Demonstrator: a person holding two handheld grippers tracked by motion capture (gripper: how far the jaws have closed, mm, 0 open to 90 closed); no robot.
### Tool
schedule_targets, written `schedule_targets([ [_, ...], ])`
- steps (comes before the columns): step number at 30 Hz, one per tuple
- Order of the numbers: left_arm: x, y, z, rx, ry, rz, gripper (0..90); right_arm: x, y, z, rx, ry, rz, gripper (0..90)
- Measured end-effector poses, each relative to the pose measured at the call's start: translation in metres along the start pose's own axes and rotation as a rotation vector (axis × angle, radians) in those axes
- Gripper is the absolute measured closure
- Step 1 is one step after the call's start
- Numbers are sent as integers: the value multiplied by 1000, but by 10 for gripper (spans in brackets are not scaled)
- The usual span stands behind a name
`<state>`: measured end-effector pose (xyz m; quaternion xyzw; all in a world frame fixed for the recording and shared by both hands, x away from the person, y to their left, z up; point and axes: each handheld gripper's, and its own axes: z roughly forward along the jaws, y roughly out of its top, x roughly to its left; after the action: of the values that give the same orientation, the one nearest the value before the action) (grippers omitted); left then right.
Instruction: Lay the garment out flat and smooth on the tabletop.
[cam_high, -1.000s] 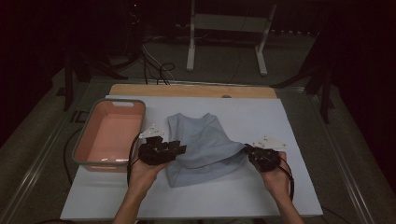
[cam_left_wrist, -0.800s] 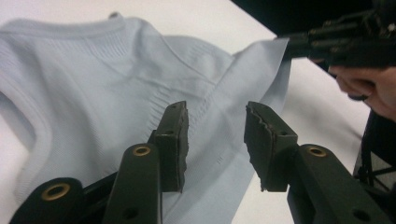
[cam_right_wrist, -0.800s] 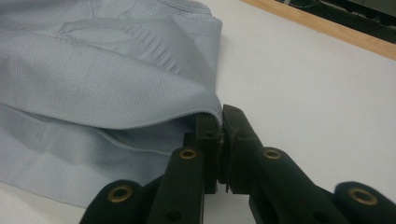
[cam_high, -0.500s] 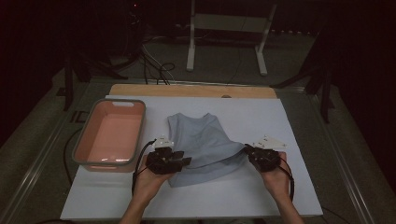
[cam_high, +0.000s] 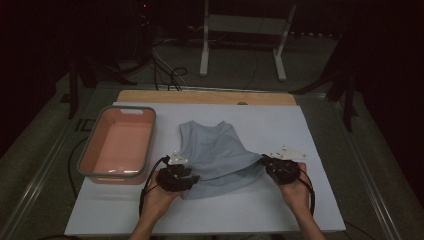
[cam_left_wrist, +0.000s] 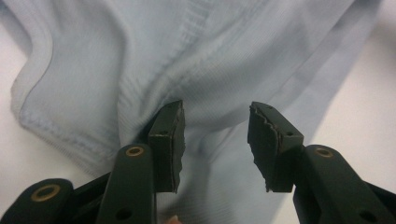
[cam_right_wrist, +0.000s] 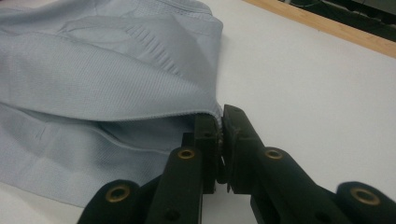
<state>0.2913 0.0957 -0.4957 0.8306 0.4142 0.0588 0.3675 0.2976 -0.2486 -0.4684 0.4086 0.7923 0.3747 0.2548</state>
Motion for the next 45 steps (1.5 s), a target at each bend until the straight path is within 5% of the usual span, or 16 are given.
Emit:
schedule_targets([
  [9,-3,-6,15,87,91,54,602,1,0,0,0,6,-8,838],
  [15,-4,-5,13,114,147,81,806,0,-1,0,2,5,-8,836],
  [25,-7,-15,-20,22,49,80,877,-2,-1,-1,3,2,-3,836],
  [35,-11,-31,-51,-63,10,37,882,-2,-5,-6,17,22,-28,813],
  [38,-11,-34,-54,-62,8,31,883,-6,-7,-9,22,106,-20,702],
  [42,-9,-38,-54,-53,10,21,882,-11,-8,-17,10,164,-36,541],
  [45,-9,-39,-54,-49,11,19,882,-13,-7,-21,-9,196,-15,502],
])
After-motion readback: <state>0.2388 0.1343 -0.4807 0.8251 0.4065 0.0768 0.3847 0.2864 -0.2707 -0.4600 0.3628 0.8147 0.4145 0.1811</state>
